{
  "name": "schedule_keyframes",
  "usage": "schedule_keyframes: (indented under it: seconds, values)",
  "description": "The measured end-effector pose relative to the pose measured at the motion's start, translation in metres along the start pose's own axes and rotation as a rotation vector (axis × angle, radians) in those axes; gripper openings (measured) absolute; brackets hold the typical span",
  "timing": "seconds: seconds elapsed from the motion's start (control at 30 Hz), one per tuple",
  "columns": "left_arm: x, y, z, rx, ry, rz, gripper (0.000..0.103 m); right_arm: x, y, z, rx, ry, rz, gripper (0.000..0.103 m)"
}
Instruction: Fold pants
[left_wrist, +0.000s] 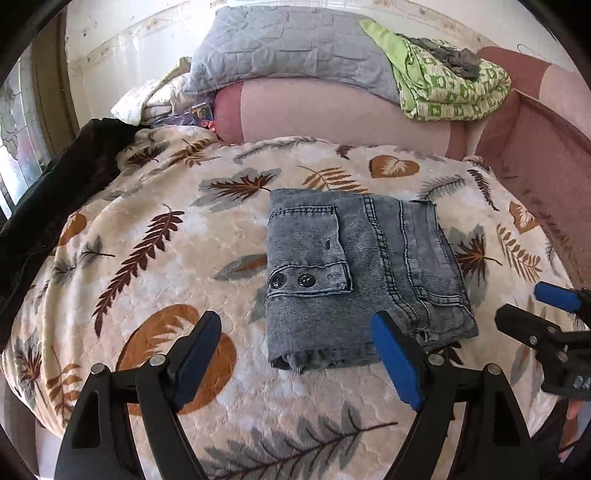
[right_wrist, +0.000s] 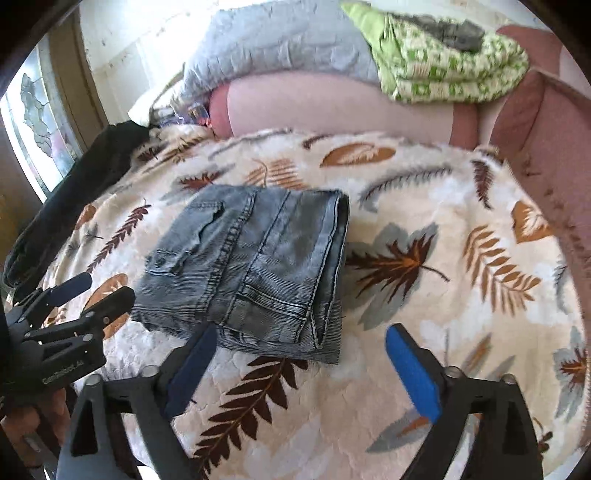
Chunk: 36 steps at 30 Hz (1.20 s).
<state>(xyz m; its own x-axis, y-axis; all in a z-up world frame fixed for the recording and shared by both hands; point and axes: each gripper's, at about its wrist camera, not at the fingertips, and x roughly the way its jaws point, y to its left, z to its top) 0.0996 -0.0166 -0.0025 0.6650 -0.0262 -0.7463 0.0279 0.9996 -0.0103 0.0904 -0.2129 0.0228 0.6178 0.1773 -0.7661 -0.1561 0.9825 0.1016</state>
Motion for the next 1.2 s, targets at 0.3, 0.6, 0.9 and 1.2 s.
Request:
schedule_keyframes:
  seconds: [0.3, 0.6, 0.9, 1.2]
  values:
    - [-0.023, 0.003, -0.008, -0.013, -0.030, 0.010, 0.084, -0.014, 0.010, -0.013, -0.012, -0.018, -0.016, 0.101]
    - [-0.021, 0.002, -0.013, -0.001, -0.024, 0.022, 0.084, 0.002, -0.003, -0.015, 0.042, 0.023, 0.022, 0.102]
    - [0.028, 0.036, -0.002, -0.095, 0.063, -0.061, 0.084, 0.057, -0.065, 0.045, 0.347, 0.095, 0.277, 0.102]
    - [0.069, 0.026, 0.010, -0.072, 0.103, -0.185, 0.084, 0.169, -0.082, 0.102, 0.422, 0.258, 0.267, 0.066]
